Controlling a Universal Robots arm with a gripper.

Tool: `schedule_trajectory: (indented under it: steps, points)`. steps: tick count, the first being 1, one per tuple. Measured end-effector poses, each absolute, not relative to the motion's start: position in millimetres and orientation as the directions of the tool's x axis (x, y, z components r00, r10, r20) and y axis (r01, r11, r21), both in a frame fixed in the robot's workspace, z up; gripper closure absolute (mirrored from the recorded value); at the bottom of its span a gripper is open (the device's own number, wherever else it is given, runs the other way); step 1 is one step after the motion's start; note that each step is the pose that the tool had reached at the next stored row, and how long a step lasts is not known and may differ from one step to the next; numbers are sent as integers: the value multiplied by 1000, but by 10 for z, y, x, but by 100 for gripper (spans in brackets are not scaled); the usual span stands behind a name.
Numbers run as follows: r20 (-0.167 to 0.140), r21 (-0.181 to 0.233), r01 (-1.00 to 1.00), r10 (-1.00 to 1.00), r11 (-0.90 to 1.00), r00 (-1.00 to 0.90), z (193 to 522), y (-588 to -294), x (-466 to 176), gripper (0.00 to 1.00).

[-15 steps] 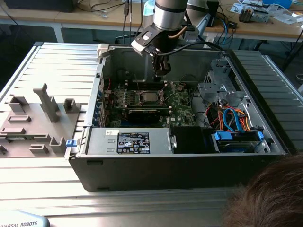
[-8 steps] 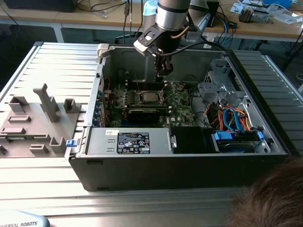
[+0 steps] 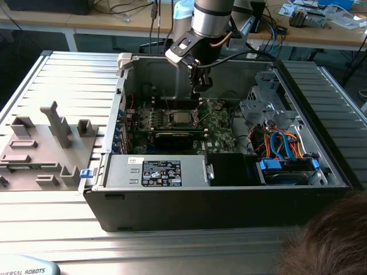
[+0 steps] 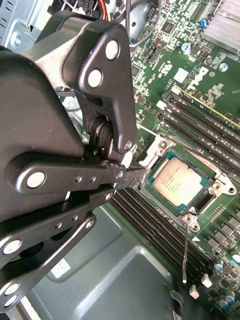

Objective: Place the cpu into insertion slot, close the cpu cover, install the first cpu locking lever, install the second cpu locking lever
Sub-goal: 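Close the cpu cover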

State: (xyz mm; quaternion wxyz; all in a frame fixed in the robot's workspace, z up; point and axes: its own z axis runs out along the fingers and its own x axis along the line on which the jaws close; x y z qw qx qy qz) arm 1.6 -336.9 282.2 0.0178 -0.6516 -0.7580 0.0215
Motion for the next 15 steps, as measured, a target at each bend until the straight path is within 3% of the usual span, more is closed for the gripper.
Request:
schedule_trajectory:
  steps: [15]
  points:
    - [-1,-56,987,989,150,-150,2805,-3368,125,89]
